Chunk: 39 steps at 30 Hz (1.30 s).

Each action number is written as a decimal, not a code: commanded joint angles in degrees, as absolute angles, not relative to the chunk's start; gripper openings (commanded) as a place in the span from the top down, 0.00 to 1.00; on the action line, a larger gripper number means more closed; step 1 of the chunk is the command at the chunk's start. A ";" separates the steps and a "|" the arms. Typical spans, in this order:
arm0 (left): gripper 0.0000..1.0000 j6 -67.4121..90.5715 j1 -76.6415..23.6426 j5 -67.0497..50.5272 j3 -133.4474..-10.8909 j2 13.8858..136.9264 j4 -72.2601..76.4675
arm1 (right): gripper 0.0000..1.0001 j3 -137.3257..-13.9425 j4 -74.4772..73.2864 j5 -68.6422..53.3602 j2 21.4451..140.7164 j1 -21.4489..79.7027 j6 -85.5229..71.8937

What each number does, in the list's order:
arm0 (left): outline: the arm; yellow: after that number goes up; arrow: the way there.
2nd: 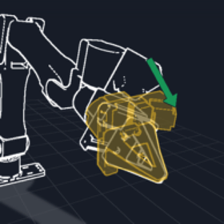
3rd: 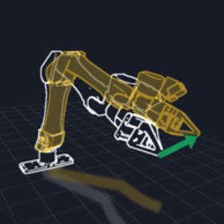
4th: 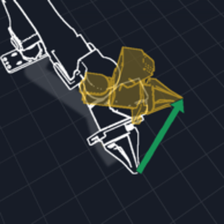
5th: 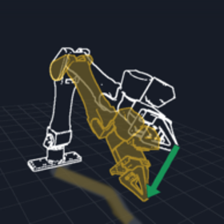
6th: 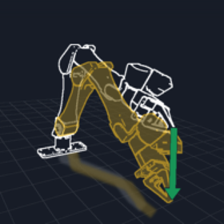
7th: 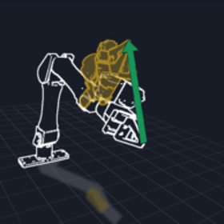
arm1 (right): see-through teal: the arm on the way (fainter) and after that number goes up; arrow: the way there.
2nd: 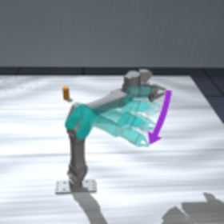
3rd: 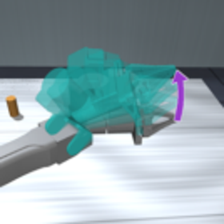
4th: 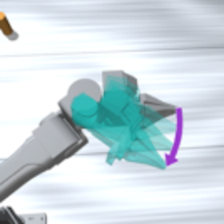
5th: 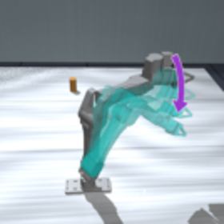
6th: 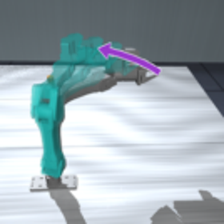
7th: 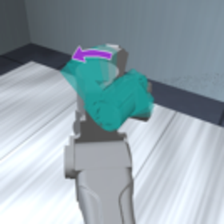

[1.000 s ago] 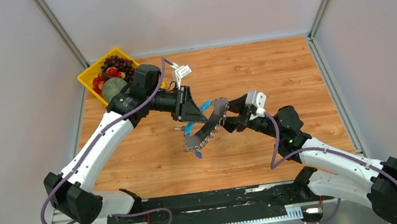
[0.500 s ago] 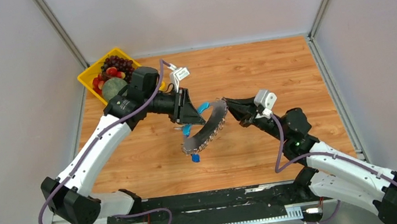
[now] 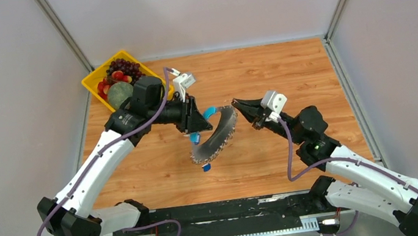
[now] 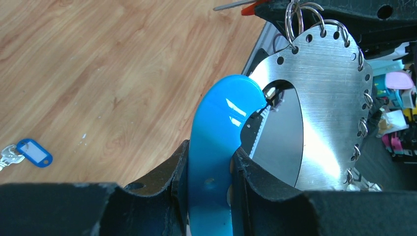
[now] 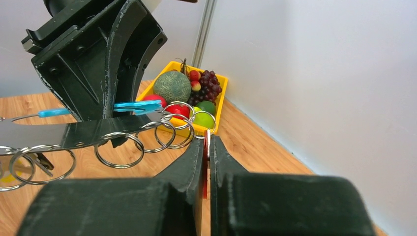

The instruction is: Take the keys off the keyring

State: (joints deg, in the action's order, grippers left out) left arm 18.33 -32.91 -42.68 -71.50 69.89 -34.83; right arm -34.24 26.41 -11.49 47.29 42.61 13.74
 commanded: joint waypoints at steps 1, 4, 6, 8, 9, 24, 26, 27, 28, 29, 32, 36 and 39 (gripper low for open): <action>1.00 17.89 -32.70 -40.62 -72.41 68.03 -34.16 | 0.80 -35.87 26.94 -9.14 47.51 42.23 12.81; 1.00 18.39 -32.70 -37.84 -74.52 68.33 -35.70 | 0.52 -35.31 22.98 -10.61 48.72 42.27 10.08; 1.00 18.45 -32.70 -36.07 -76.51 68.55 -37.06 | 0.49 -33.45 21.59 -11.43 48.46 42.28 7.61; 1.00 18.54 -32.71 -34.22 -78.24 68.62 -38.11 | 0.46 -29.64 22.28 -13.25 46.88 42.28 4.37; 1.00 18.54 -32.70 -33.59 -78.76 68.61 -38.55 | 0.45 -27.89 23.03 -14.88 45.88 42.28 2.80; 1.00 19.32 -32.70 -32.32 -83.82 71.97 -37.48 | 0.36 -22.03 35.03 -31.85 44.07 45.72 -7.08; 1.00 19.58 -32.70 -32.30 -83.84 71.99 -37.00 | 0.37 -24.24 35.07 -32.11 46.47 46.89 -6.15; 1.00 19.68 -32.70 -32.16 -83.82 71.98 -36.87 | 0.38 -25.18 35.13 -32.15 47.64 47.73 -5.56; 1.00 19.75 -32.70 -32.16 -83.84 71.98 -36.64 | 0.38 -26.11 35.10 -32.18 49.04 48.67 -4.88; 1.00 19.77 -32.70 -32.10 -83.89 72.03 -36.47 | 0.38 -27.08 35.14 -32.17 50.30 49.62 -4.33; 1.00 19.58 -32.70 -31.67 -84.02 72.13 -36.60 | 0.39 -29.35 35.15 -31.43 53.51 52.41 -2.60; 1.00 19.34 -32.70 -31.51 -83.98 72.15 -36.69 | 0.39 -31.07 36.30 -29.61 56.53 54.41 -2.11; 1.00 19.65 -32.70 -31.69 -83.77 72.05 -36.25 | 0.48 -32.05 36.69 -28.90 57.97 55.15 -2.03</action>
